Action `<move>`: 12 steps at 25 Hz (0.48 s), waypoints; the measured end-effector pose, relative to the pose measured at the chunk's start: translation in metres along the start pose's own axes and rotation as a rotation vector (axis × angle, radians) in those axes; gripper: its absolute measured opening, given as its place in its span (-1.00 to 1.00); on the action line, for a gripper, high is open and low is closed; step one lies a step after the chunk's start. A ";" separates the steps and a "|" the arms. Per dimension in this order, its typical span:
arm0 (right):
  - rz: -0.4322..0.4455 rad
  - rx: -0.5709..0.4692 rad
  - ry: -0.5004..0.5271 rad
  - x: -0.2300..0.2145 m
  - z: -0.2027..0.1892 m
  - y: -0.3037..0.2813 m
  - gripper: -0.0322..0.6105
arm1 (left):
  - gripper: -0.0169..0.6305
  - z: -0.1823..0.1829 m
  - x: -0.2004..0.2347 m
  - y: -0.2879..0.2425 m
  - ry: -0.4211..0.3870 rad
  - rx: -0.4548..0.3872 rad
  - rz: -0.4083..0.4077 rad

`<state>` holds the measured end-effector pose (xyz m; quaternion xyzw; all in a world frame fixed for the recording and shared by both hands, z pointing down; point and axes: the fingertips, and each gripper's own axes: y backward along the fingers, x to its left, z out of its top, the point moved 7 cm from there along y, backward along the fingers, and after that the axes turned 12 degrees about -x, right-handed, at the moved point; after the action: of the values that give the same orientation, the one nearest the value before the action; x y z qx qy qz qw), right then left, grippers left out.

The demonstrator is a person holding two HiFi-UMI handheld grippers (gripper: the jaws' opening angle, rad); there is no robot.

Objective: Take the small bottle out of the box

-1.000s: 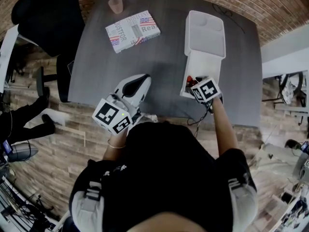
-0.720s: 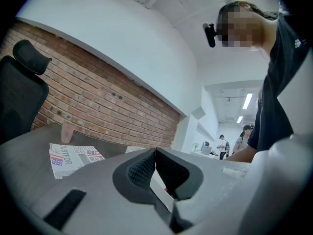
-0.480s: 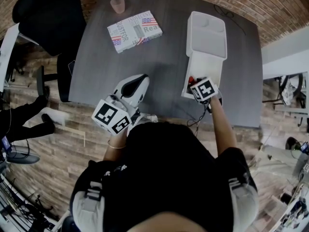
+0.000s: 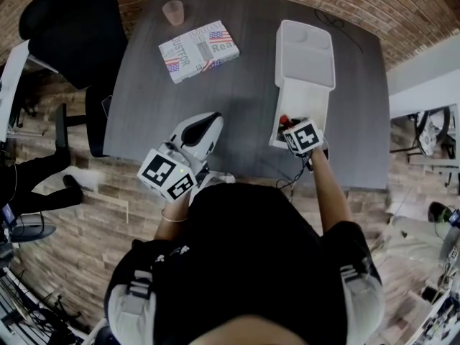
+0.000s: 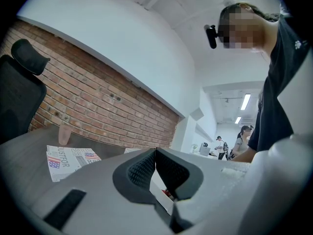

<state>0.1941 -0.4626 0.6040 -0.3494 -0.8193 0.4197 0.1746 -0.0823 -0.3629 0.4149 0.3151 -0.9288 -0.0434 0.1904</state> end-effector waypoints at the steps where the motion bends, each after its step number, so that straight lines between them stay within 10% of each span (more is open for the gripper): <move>1: -0.004 -0.005 -0.007 0.000 0.000 0.001 -0.21 | -0.94 0.000 0.000 0.000 -0.001 0.000 -0.001; 12: -0.109 -0.300 -0.210 -0.009 0.021 0.045 -0.21 | -0.94 0.000 -0.004 -0.009 -0.001 0.023 -0.031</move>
<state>0.2069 -0.4631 0.5552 -0.2810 -0.9041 0.3168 0.0565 -0.0743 -0.3676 0.4116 0.3314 -0.9243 -0.0359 0.1856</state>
